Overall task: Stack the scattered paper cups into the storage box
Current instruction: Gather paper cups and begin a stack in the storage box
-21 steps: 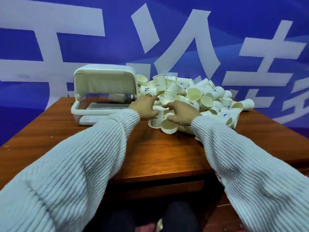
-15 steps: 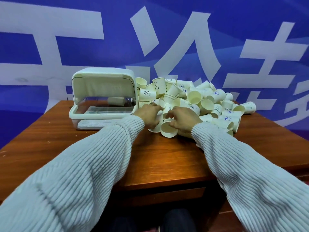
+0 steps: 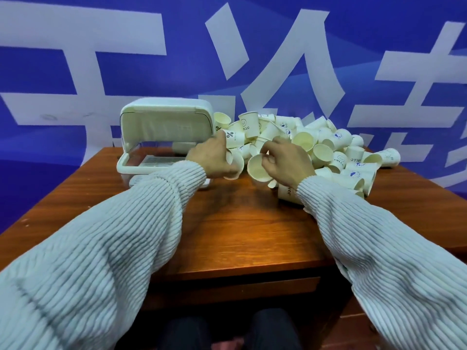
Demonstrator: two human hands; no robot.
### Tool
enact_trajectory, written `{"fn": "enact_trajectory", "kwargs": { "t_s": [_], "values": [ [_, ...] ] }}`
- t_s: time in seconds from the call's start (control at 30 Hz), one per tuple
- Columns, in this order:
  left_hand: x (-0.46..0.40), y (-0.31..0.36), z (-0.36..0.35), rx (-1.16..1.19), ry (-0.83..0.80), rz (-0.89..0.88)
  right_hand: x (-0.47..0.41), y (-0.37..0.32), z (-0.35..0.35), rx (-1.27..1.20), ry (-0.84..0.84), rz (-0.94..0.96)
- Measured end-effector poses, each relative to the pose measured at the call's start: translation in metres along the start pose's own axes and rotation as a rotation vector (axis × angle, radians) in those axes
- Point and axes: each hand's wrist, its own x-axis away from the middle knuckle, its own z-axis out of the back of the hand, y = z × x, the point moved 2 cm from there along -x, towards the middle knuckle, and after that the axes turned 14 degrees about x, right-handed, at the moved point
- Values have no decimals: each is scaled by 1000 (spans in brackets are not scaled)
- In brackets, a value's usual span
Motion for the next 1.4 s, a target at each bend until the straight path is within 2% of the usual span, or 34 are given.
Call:
{"fn": "enact_trajectory", "kwargs": {
  "t_s": [0.13, 0.23, 0.33, 0.6, 0.83, 1.0, 1.4],
  "values": [
    [13, -29, 38, 247, 294, 101, -24, -17, 10, -216, 92, -160],
    [22, -54, 55, 384, 393, 183, -44, -35, 8, -393, 100, -275],
    [27, -81, 64, 440, 449, 259, -63, -57, 2, -466, 106, -334],
    [26, -120, 80, 548, 474, 231, -103, -106, -21, -376, 0, -316],
    [23, -129, 76, 591, 410, 194, -127, -134, -45, -275, -217, -284],
    [22, -136, 68, 606, 447, 156, -124, -142, -72, -177, -366, -228],
    [12, -129, 57, 628, 500, 111, -121, -154, -76, -95, -419, -149]
  ]
}}
